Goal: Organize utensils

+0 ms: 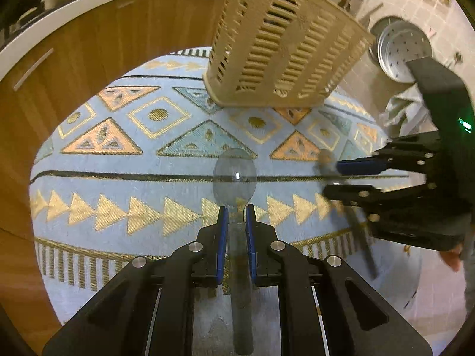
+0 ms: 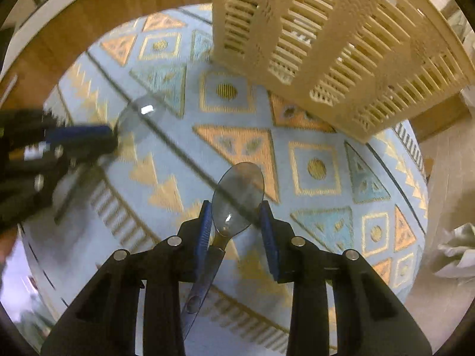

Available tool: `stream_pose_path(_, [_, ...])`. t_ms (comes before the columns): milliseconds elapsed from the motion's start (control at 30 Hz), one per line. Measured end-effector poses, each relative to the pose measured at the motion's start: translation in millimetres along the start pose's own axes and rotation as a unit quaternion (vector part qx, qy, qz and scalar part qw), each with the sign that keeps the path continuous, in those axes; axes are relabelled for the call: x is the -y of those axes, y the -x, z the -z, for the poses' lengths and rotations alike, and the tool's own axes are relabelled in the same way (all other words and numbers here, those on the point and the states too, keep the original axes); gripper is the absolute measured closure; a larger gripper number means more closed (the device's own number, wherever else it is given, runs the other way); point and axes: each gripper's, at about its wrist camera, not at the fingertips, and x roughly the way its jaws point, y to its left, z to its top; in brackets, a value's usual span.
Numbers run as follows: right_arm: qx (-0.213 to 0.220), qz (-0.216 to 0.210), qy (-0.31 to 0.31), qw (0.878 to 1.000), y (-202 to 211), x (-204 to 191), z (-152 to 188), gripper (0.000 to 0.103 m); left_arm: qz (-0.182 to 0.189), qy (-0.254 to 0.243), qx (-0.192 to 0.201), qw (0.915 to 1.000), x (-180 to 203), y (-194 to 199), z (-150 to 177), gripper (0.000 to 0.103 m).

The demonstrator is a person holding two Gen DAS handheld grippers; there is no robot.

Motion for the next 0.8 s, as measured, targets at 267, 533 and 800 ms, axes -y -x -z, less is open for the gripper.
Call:
stream_pose_path(267, [0.027, -0.028, -0.018, 0.999, 0, 3, 18, 0.074, -0.026, -0.023, -0.005, 0.9994, 9, -5, -2, 0.093])
stream_pose_path(533, [0.044, -0.029, -0.014, 0.999, 10, 19, 35, 0.074, -0.045, -0.038, -0.018, 0.9981, 18, -8, -10, 0.093])
stream_pose_path(800, [0.136, -0.062, -0.033, 0.988, 57, 30, 61, 0.075, -0.021, -0.036, 0.093, 0.9948, 29, 35, -11, 0.093])
